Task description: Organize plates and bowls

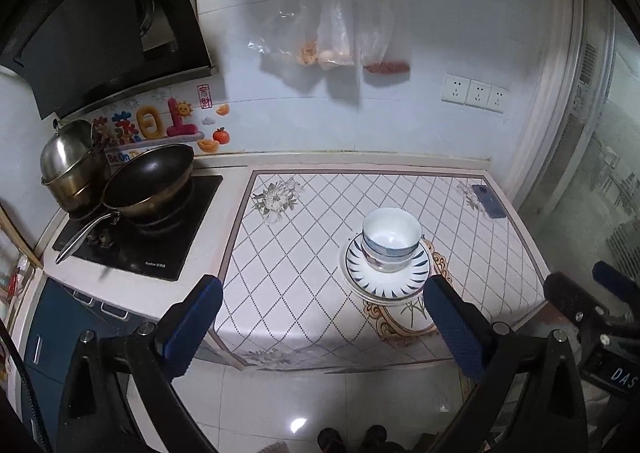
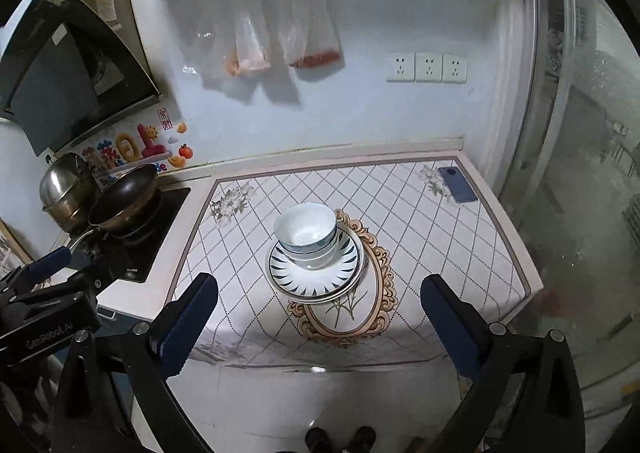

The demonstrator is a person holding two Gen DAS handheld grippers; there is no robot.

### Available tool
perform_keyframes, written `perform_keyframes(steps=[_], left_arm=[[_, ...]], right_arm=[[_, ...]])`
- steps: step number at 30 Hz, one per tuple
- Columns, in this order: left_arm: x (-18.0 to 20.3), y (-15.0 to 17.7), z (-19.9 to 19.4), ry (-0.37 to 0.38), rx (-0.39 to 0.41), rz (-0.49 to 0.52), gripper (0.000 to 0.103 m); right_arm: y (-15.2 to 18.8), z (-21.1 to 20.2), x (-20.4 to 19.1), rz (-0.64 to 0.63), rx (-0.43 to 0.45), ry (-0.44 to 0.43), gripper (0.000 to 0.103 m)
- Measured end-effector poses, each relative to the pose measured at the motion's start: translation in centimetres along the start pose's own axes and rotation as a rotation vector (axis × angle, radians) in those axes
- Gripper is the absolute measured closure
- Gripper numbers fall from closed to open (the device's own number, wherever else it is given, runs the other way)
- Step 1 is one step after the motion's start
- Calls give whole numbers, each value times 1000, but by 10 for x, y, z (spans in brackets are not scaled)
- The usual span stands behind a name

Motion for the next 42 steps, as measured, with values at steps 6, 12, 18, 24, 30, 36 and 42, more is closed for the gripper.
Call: perform_keyframes(steps=[6,12,18,24,30,36,42], left_arm=[[2,7,-13,-19,7,-18,0],[10,8,-20,-49,24,-11,0],[14,7,-23,-46,27,-17,0],[13,7,-23,-42,26,-14,0],[14,6,-26,-44,36,-14,0],[14,6,-29,-42,40,-19,0],[17,5,-32,-42,44,-18,0]], right_arm=[[-1,-17,2,-25,32,-4,0],[-3,-20,7,-34,41,-14,0],[-6,-22,11,-37,51,-17,0],[-8,-25,15,-37,58,-20,0],[-10,-26,17,-42,57,-17,0],[-13,-26,19,-44,61,-14,0],[-12,-26,20,-43,63,-13,0]])
Point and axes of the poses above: each gripper's, at about its wrist camera, not at the fingertips, and z roughly the way its jaws point, x to its right, y to its underside, the point moved 3 cm from there along z, roughly the way its jaws point, and after that the axes turned 15 degrees about z, right-handed, at the moved point
